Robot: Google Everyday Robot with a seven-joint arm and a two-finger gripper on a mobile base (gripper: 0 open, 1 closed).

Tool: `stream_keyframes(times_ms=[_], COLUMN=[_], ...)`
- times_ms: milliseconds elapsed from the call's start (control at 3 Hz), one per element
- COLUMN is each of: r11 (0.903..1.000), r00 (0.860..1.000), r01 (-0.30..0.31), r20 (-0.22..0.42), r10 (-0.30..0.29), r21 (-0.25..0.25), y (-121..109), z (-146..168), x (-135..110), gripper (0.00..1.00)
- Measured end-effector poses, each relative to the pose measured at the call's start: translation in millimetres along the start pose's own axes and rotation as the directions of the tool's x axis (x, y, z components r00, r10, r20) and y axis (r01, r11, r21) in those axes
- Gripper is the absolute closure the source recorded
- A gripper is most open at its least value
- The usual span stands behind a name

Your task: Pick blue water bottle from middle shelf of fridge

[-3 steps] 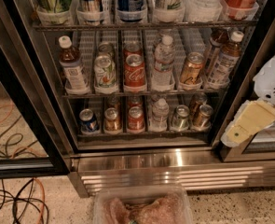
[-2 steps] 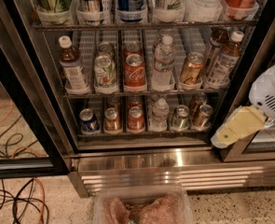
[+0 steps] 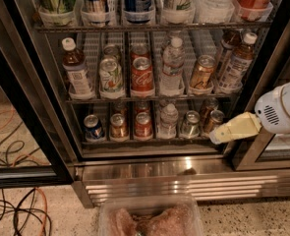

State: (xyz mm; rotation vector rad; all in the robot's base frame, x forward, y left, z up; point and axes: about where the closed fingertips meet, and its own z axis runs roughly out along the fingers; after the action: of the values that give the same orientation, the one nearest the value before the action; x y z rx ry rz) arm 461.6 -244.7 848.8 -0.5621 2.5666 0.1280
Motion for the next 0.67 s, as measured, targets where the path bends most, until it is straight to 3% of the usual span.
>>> stream_keyframes(times_ms=[667], r11=[0.9993], r00=[0.999], r01=[-0.036], r20=[0.036], r10=[0.036], r21=[-0.004], y=[3.8], z=[1.7], x=[-1.7], gripper=[0.0])
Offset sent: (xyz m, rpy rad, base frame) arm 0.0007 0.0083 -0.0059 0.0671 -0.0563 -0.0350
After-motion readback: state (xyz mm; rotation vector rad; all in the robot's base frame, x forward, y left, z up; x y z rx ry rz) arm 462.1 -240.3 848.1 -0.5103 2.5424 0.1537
